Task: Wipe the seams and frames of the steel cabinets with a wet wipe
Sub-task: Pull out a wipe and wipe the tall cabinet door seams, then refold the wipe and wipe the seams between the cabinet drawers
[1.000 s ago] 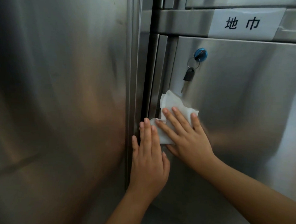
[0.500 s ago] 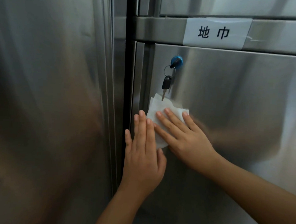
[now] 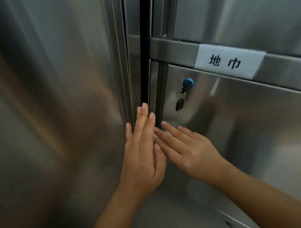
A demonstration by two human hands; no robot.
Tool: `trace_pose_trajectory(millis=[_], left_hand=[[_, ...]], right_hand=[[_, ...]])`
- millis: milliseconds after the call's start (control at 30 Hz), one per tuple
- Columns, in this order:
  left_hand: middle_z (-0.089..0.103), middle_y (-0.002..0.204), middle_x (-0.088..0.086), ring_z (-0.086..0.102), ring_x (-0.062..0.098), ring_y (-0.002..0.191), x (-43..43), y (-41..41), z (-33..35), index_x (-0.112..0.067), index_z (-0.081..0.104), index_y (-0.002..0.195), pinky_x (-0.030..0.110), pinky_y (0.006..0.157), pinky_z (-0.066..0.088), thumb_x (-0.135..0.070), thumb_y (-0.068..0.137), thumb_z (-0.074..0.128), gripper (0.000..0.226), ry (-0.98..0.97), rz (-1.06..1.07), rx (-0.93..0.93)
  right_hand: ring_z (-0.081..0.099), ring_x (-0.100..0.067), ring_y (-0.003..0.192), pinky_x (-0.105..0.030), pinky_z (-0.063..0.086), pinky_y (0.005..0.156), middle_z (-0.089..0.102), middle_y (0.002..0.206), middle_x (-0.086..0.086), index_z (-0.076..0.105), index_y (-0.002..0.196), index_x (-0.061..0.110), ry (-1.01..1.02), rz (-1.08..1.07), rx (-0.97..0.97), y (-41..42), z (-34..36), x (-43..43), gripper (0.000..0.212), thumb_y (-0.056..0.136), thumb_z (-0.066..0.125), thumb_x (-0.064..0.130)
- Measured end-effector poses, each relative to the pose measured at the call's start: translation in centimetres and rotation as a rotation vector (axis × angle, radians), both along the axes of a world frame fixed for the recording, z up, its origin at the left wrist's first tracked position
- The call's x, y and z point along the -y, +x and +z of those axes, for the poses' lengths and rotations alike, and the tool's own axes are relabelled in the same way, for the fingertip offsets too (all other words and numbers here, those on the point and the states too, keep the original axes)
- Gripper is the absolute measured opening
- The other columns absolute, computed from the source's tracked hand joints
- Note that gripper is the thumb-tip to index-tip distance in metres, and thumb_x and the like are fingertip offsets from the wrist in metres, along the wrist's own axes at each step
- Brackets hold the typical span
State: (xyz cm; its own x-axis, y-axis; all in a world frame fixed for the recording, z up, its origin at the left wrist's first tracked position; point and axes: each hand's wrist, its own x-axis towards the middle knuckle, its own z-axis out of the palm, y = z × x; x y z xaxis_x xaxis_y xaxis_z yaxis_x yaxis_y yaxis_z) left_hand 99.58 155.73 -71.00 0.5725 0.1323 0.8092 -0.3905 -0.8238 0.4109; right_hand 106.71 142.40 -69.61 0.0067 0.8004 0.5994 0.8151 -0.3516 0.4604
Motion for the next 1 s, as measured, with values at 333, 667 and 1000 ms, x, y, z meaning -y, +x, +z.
trace_pose_trajectory(millis=[333,667,1000], left_hand=[[0.032,0.149,0.010,0.023,0.020,0.140,3.3,-0.6,20.0,-0.004,0.035,0.139,0.043,0.113,0.014,-0.013,0.086,0.033,0.053,0.050,-0.050,-0.187],[0.045,0.141,0.013,0.027,0.025,0.137,7.4,-0.3,36.0,-0.003,0.049,0.131,0.043,0.111,0.014,-0.018,0.086,0.040,0.048,0.316,-0.059,-0.290],[0.043,0.142,0.011,0.023,0.024,0.138,10.1,0.0,48.2,-0.007,0.039,0.135,0.055,0.105,0.009,-0.017,0.084,0.041,0.052,0.384,-0.109,-0.293]], right_hand=[[0.063,-0.032,0.106,-0.039,0.057,0.074,0.066,0.112,-0.018,0.051,0.108,0.001,0.342,0.004,-0.185,-3.5,17.0,1.1,0.016,0.097,0.039,0.006],[0.059,-0.028,0.113,-0.038,0.047,0.088,0.063,0.122,-0.009,0.067,0.114,0.009,0.206,-0.276,-0.170,-2.6,34.5,9.7,0.038,0.099,0.032,0.006],[0.058,-0.033,0.113,-0.041,0.039,0.094,0.063,0.121,-0.012,0.067,0.113,0.007,0.325,-0.411,-0.225,-3.5,47.7,14.8,0.036,0.078,0.062,0.004]])
